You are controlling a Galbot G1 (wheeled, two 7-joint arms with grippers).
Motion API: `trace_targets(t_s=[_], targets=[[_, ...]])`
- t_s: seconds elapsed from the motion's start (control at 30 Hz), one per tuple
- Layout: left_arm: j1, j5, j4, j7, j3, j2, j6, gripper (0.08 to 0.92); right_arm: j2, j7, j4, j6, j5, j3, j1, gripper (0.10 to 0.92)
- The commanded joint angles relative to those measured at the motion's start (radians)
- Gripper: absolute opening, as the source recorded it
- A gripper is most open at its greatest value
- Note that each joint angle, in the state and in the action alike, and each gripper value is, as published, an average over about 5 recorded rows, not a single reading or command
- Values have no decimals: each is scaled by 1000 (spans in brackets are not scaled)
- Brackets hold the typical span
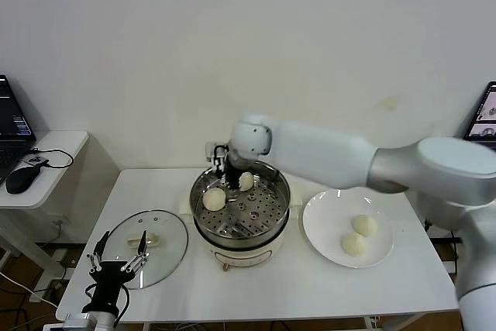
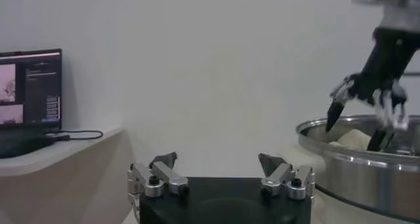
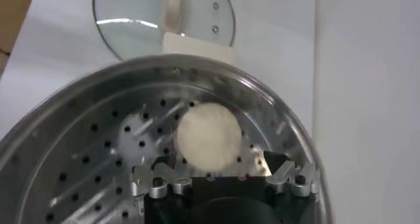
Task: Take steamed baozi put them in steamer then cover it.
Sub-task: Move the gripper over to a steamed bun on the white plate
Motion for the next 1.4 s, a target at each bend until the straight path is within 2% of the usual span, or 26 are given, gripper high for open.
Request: trace_targets(t_s=[0.03,0.17,0.33,0.57,0.97,1.4], targets=[[12,-5,-1,1,-17,22,1,823,-278,-148,213,50,-6,-64,218,823],[12,-6,8,0,-19,28,3,823,-451,-206,328,121,-46,-92,256,823],[12,-4,14,-1,-13,32,6,823,-665,-240,402,224,-192,-107,208,823],[16,-1,12,-1,-16,37,8,823,-815,-202,417,297,-311,-19,-27,823],[15,1,14,0,-35,36,21,823,-824,-162,337,323,-500,321,-485,823],[21,-1,15,0,-53,27,26,823,-748,-147,234,347,-594,430,-661,823]])
